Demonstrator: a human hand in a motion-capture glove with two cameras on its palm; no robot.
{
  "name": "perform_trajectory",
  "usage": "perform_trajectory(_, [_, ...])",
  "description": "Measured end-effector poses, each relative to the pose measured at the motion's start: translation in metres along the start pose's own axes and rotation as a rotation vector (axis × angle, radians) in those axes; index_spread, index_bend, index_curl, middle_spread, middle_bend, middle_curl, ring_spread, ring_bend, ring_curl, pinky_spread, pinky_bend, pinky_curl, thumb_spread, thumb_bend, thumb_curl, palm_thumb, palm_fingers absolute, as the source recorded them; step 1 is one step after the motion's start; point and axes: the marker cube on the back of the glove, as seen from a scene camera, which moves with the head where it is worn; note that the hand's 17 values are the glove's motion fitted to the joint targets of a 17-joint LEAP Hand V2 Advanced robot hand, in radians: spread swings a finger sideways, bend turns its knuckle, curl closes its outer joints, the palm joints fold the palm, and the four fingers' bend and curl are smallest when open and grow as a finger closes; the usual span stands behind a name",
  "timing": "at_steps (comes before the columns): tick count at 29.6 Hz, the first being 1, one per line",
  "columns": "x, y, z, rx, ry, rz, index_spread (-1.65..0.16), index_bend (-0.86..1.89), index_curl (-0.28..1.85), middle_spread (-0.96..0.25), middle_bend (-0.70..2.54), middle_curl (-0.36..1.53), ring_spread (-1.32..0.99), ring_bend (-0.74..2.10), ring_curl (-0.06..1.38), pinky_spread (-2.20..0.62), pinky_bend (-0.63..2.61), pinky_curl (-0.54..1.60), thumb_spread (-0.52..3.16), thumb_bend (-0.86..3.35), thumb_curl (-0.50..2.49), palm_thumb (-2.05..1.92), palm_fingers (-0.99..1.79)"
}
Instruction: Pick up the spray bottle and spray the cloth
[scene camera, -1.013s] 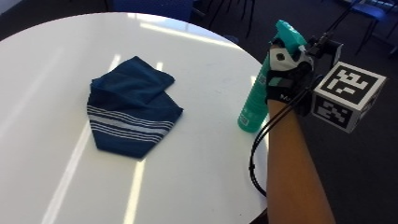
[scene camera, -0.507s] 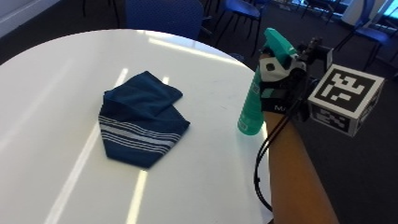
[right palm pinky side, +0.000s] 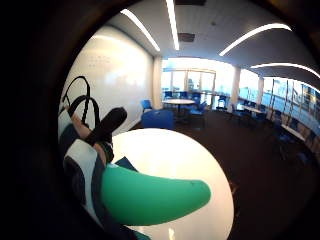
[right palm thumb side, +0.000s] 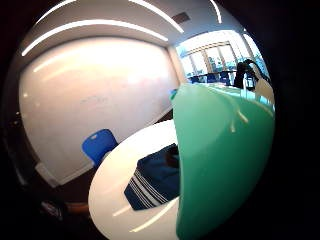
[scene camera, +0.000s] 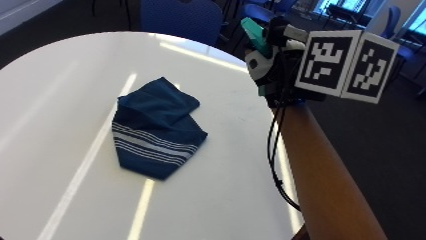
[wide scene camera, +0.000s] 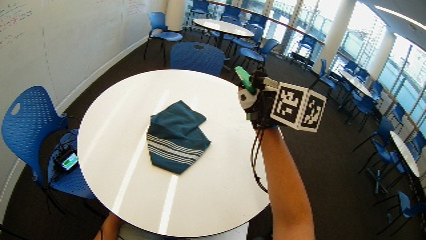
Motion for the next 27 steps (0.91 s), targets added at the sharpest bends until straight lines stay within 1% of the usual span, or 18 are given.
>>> perform_trajectory(8, [-0.020,-0.002,0.017,-0.079,0.138,-0.205,-0.26,0.40,0.58,-0.18,0.51,0.51,-0.19,0.60,0.46,-0.23,0.43,0.38,0.36,-0.03,0.79,0.87,1.37])
perform_trajectory(17, [-0.042,-0.001,0.036,-0.196,0.223,-0.438,-0.26,0.41,0.58,-0.18,0.51,0.50,-0.18,0.60,0.45,-0.22,0.43,0.38,0.37,-0.03,0.80,0.87,1.37])
perform_trajectory(20, [-0.047,0.002,0.050,-0.285,0.257,-0.540,-0.26,0.41,0.58,-0.18,0.51,0.50,-0.18,0.60,0.45,-0.22,0.42,0.38,0.37,-0.03,0.80,0.87,1.37])
perform_trajectory(24, [-0.054,0.008,0.070,-0.462,0.335,-0.688,-0.26,0.41,0.58,-0.18,0.51,0.50,-0.18,0.60,0.45,-0.22,0.42,0.38,0.38,-0.03,0.80,0.86,1.37])
perform_trajectory(27, [-0.056,0.014,0.080,-0.625,0.360,-0.738,-0.26,0.41,0.58,-0.18,0.52,0.50,-0.18,0.60,0.45,-0.22,0.42,0.38,0.38,-0.03,0.81,0.86,1.37])
